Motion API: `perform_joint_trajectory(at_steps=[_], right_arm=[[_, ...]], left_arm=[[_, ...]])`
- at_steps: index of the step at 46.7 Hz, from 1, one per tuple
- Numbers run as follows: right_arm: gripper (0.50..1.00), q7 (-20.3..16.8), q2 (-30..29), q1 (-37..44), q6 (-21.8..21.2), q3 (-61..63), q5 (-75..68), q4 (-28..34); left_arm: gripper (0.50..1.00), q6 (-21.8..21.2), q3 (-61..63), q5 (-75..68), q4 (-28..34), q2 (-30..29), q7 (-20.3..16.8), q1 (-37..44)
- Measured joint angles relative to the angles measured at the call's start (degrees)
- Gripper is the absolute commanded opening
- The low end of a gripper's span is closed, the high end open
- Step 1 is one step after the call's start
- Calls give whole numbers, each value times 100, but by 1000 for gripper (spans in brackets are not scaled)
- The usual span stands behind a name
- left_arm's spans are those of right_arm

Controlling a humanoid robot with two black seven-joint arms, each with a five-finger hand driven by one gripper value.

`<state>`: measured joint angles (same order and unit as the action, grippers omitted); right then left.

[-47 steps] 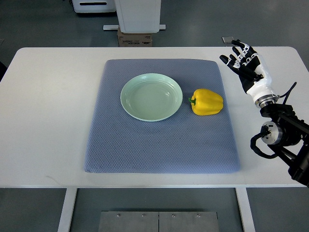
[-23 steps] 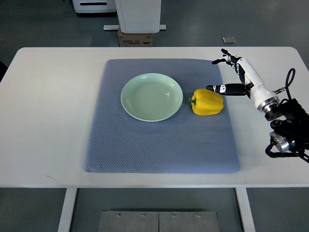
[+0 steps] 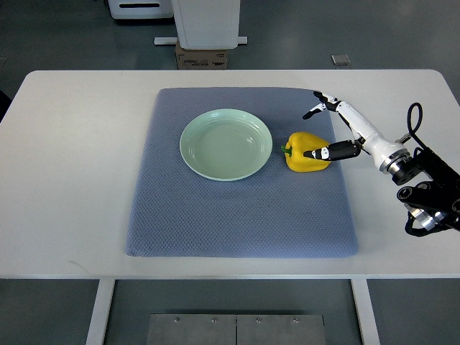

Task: Place yellow pepper on plate with right hand
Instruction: 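Move the open right hand toward the yellow bell pepper, then wrap the right hand's fingers around the yellow pepper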

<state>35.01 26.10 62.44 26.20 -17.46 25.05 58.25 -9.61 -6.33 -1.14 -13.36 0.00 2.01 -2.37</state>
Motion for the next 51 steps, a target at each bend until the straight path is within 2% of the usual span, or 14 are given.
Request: perform_joint_trajectory(at_steps=[10, 51], right_arm=[[1000, 0, 52, 226, 0, -475, 0, -4], [1000, -82, -97, 484, -10, -878, -11, -52]], left_arm=[[1000, 0, 0, 0, 0, 0, 1, 0], [1000, -2, 0, 0, 0, 0, 3, 0]])
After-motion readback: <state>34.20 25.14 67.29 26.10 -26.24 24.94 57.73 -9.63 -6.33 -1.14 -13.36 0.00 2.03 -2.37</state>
